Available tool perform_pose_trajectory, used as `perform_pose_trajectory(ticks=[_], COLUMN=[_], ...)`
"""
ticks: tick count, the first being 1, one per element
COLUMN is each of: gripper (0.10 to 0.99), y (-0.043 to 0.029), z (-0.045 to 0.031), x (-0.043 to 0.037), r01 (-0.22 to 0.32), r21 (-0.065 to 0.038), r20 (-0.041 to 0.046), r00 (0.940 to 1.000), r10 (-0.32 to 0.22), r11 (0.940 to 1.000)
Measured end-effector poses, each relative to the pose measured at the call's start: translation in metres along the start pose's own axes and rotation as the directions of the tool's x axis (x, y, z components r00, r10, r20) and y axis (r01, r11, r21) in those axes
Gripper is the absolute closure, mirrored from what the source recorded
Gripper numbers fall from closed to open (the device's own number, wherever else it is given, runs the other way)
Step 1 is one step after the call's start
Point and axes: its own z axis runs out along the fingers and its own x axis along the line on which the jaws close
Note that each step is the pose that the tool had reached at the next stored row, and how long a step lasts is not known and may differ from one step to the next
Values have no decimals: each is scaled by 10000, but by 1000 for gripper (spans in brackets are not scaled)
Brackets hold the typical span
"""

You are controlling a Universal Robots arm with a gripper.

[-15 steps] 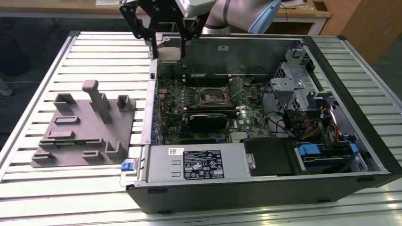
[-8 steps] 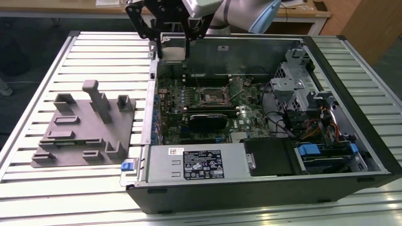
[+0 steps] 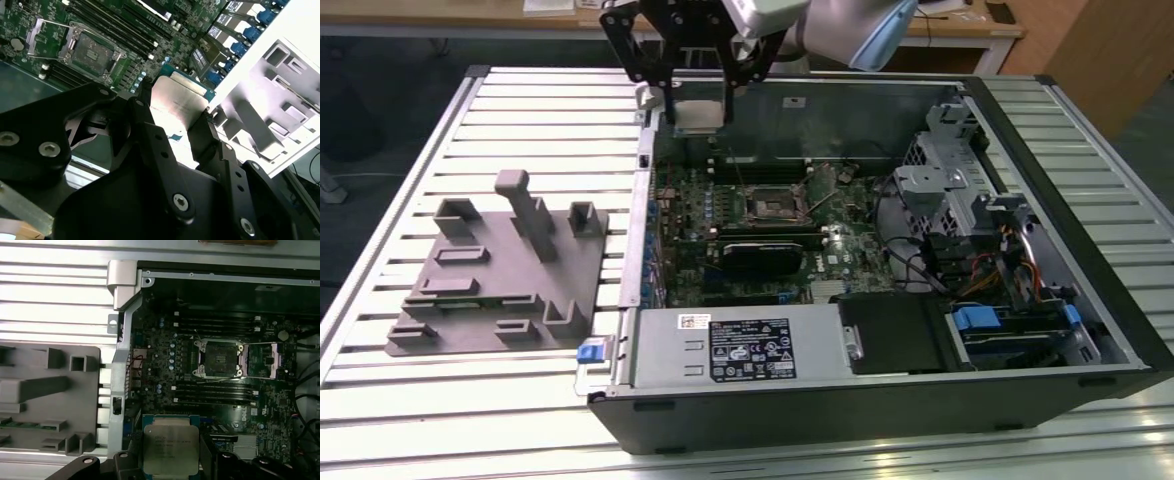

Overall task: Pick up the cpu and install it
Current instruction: 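Pick up the cpu and move it towards the insertion slot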

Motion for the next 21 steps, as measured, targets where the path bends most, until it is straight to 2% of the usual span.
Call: perform_pose_trajectory(ticks=[21], gripper=[545], y=[-3], z=[2], x=[-221], r01=[0], r21=[0], r20=[0], r00=[10000], r10=[0], r11=[10000])
